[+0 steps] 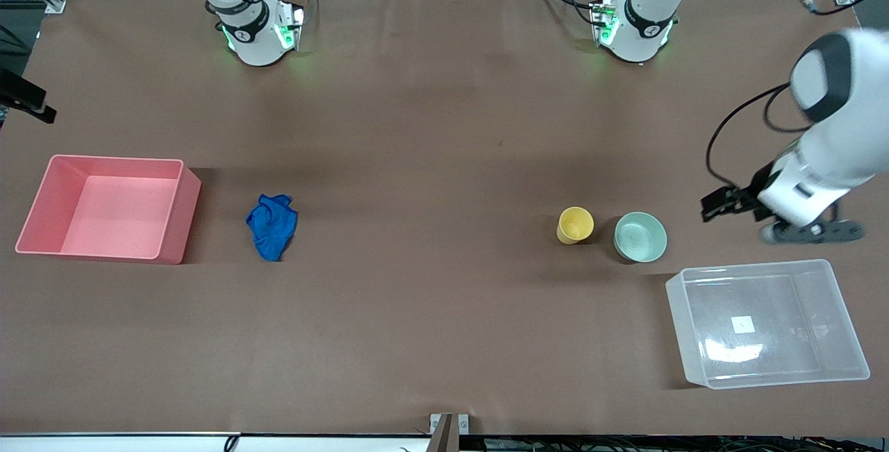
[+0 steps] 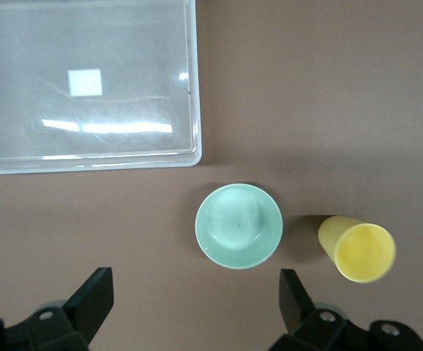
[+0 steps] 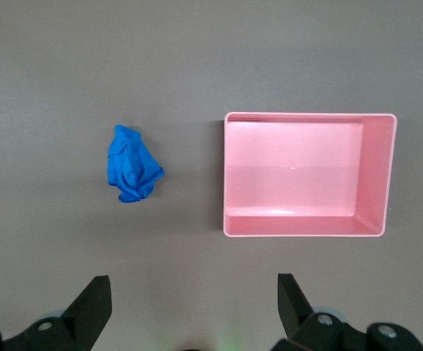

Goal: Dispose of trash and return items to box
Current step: 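Reach the right gripper to the blue cloth while the left gripper reaches the bowl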

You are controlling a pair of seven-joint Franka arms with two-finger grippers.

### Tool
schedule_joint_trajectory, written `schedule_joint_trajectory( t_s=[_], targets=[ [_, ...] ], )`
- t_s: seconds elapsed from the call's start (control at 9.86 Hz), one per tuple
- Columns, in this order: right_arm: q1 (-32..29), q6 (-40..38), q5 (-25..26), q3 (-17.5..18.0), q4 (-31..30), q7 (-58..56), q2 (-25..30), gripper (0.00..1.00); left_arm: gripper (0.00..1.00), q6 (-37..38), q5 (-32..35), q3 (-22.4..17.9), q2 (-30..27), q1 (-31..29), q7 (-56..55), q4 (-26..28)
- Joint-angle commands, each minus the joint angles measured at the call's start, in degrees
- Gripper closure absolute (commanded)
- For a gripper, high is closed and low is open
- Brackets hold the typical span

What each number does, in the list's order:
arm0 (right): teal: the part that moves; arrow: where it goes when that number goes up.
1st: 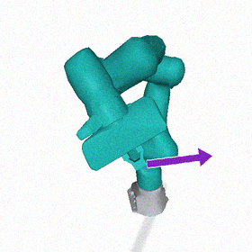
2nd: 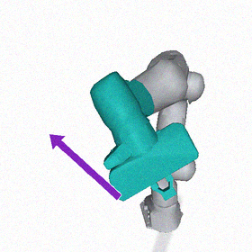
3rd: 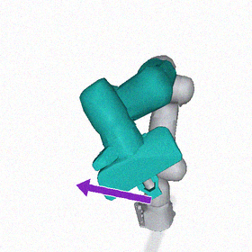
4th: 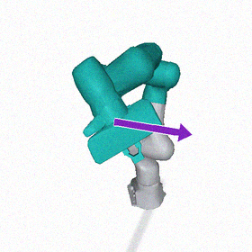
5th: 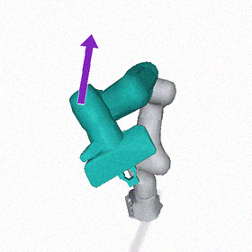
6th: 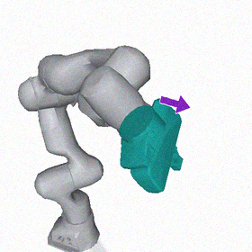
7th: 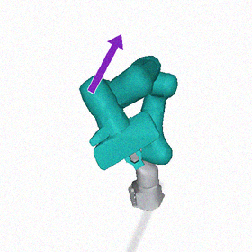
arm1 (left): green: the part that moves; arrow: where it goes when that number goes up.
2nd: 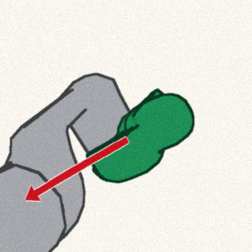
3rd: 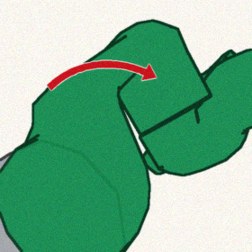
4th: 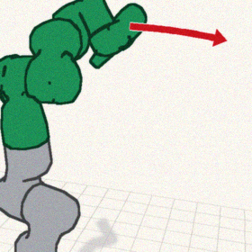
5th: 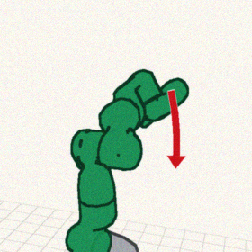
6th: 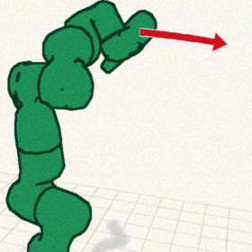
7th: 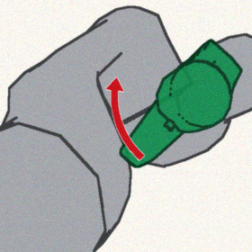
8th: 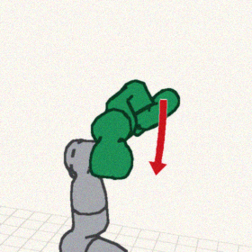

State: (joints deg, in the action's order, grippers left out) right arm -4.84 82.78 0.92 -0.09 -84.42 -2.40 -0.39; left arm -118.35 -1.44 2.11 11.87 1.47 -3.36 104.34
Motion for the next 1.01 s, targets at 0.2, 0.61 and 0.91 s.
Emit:
schedule_joint_trajectory(
  t_s=[0.2,0.61,0.91],
  targets=[
    [0.6,21.2,0.4,9.7,-19.1,11.0,-4.5,0.00,0.00,-10.6,0.0,0.1,8.9,0.0,0.6,5.8],
    [2.1,49.6,2.3,9.9,-36.8,11.1,-13.6,0.00,0.01,-21.9,0.0,0.1,12.3,-0.1,0.6,12.2],
    [2.6,59.6,2.4,9.9,-39.3,11.1,-20.8,0.00,0.03,-26.0,0.1,0.2,15.5,-0.2,0.8,13.7]
  ],
)
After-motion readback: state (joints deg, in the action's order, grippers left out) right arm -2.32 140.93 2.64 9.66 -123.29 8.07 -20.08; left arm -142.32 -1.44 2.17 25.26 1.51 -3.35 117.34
